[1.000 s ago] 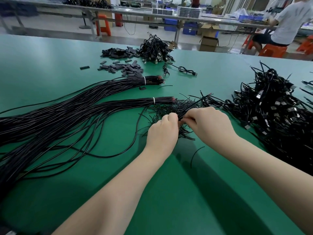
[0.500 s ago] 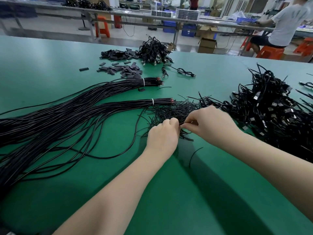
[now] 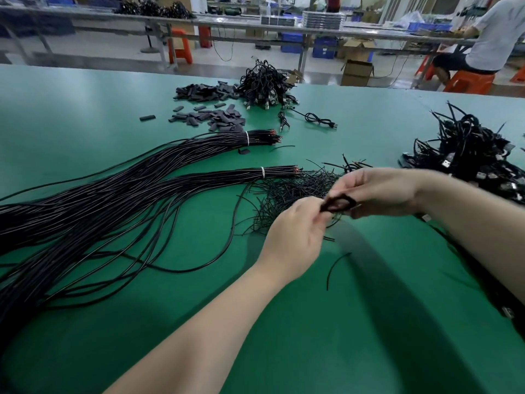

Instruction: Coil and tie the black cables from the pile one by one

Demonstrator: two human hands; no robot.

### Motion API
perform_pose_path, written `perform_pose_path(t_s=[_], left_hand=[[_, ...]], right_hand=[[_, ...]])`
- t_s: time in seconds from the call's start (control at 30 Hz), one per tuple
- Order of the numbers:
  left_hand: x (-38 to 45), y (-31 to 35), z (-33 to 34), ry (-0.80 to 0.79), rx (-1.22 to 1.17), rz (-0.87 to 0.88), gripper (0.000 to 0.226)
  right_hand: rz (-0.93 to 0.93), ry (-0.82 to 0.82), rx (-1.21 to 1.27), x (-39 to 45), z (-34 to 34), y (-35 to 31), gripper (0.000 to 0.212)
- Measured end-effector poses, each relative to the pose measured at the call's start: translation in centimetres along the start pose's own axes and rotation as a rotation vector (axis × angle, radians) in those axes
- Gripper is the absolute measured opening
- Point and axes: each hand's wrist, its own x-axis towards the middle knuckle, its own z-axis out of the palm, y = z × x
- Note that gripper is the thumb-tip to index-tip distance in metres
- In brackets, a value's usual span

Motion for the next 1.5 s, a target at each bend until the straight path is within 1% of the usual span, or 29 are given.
perform_pose_path(t_s=[0.03,0.07,0.1,0.17,0.23,0.3,0.4,0.53,0.6,0.7,0.8,0.9,0.97,1.03,1.13,1.23,1.27,1.3,1.33,1.37,1.43,1.5], left_hand=[[0.1,-0.1,0.0,0.057,-0.097,-0.099,0.030],[0.2,-0.3,0.1,0.135,-0.157,-0.172,0.026],[0.3,-0.4,0.1,0.208,-0.196,-0.228,0.022],[0.5,-0.5,0.1,0.304,-0.249,-0.338,0.022],[0.5,-0.6,0.3,0.332,-0.277,-0.424,0.023],[0.5,-0.9,0.4,0.321,-0.295,-0.474,0.020],[0.6,-1.0,0.5,0.309,-0.332,-0.492,0.019],[0.8,-1.1,0.5,0.259,-0.439,-0.532,0.019],[0.8,-1.1,0.5,0.227,-0.486,-0.532,0.013],[0.9,-1.2,0.3,0.196,-0.529,-0.515,0.017],[0.8,-1.2,0.3,0.158,-0.584,-0.521,0.016],[0.8,-1.4,0.0,0.154,-0.619,-0.517,0.016],[0.8,-1.5,0.0,0.158,-0.654,-0.503,0.015],[0.8,-1.4,0.1,0.161,-0.711,-0.526,0.013],[0.7,-1.4,0.2,0.149,-0.749,-0.601,0.017],[0.7,-1.6,0.0,0.147,-0.806,-0.638,0.022],[0.8,-1.6,-0.1,0.139,-0.828,-0.651,0.025],[0.8,-1.6,-0.2,0.125,-0.851,-0.665,0.028],[0.9,-1.5,-0.3,0.109,-0.884,-0.679,0.030],[0.9,-1.5,-0.5,0.096,-0.929,-0.695,0.030],[1.1,-1.5,-0.9,0.062,-1.043,-0.724,0.028],[1.1,-1.6,-1.3,0.003,-1.148,-0.756,0.025]], right_hand=[[-0.063,0.055,0.181,0.5,1.1,0.8,0.008],[-0.139,0.144,0.307,1.1,2.5,1.4,0.005],[-0.227,0.266,0.364,1.7,3.9,1.8,0.007],[-0.369,0.539,0.334,2.8,6.7,2.1,0.016],[-0.418,0.733,0.265,3.4,8.6,2.0,0.016],[-0.423,0.859,0.233,3.6,9.5,2.0,0.015],[-0.427,0.963,0.168,3.6,10.3,2.4,0.013],[-0.426,0.967,0.121,3.2,10.7,2.8,0.013],[-0.413,0.944,0.137,2.7,10.4,2.7,0.012],[-0.403,0.906,0.123,1.9,9.6,2.4,0.009],[-0.399,0.871,0.102,1.6,9.0,2.3,0.008],[-0.408,0.845,0.137,1.7,8.8,2.5,0.013],[-0.435,0.870,0.109,1.7,8.7,2.8,0.015],[-0.509,0.979,-0.066,1.9,8.9,3.2,0.011],[-0.692,1.131,-0.483,2.2,9.4,3.9,0.008],[-0.822,1.178,-0.852,2.5,9.2,4.5,0.013],[-0.853,1.167,-0.921,2.6,9.0,4.6,0.015],[-0.862,1.153,-0.933,2.6,8.9,4.6,0.016],[-0.854,1.139,-0.883,2.5,8.9,4.5,0.017],[-0.829,1.116,-0.769,2.4,8.8,4.4,0.017],[-0.757,1.024,-0.436,2.2,8.8,4.2,0.020],[-0.675,0.884,-0.103,2.1,8.8,4.0,0.026]])
